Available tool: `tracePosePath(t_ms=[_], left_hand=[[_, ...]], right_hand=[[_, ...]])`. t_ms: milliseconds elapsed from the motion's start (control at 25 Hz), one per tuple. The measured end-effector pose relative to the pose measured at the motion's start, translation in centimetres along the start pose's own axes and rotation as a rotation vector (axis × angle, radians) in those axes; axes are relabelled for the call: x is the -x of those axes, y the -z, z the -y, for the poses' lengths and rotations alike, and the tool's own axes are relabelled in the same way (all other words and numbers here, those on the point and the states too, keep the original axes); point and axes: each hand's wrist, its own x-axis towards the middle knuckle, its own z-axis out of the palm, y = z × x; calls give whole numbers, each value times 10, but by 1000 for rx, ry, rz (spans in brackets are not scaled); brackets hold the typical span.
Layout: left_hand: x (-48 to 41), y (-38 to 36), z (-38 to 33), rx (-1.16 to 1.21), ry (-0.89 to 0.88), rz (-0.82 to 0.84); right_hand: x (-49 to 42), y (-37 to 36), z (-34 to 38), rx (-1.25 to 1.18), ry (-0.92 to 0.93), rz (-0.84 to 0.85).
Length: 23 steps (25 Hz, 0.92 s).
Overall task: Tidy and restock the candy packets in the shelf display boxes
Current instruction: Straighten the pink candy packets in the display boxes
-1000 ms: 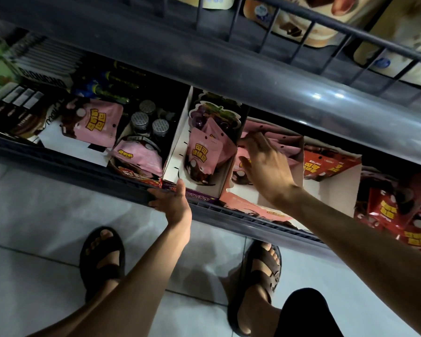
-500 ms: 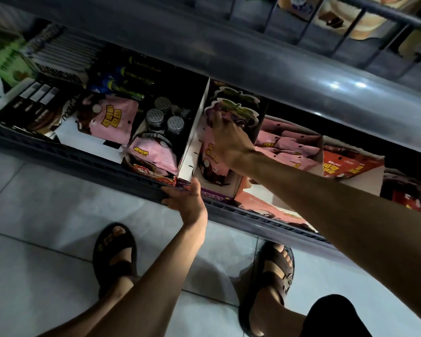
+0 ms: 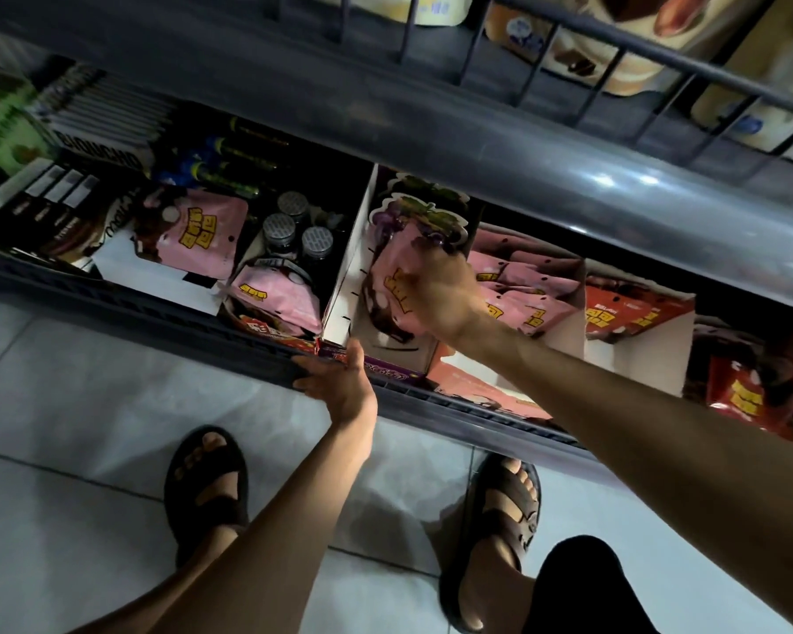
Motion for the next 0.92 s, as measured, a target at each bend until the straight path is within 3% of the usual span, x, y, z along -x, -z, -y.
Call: tracePosePath(t_ms=[120,320,400,600,760,920], left_hand=[[5,2,-4,-10,5,-3],[6,6,-5,-56,-6,-7],[6,7,-5,-62,-8,-2],[5,4,-1,-21,-27,-15],[2,6,10,-9,-92,-35],[-1,2,6,9,-63,-25]], right_hand=[[38,40,-26,-235,49,-187],[91,79,-78,-223,-83,-363],[95,76,-103,-191,-97,-336],[75,42,-135,187,-1,32],[50,27,-132,438,13,22],[43,24,-131,514,-40,-3]])
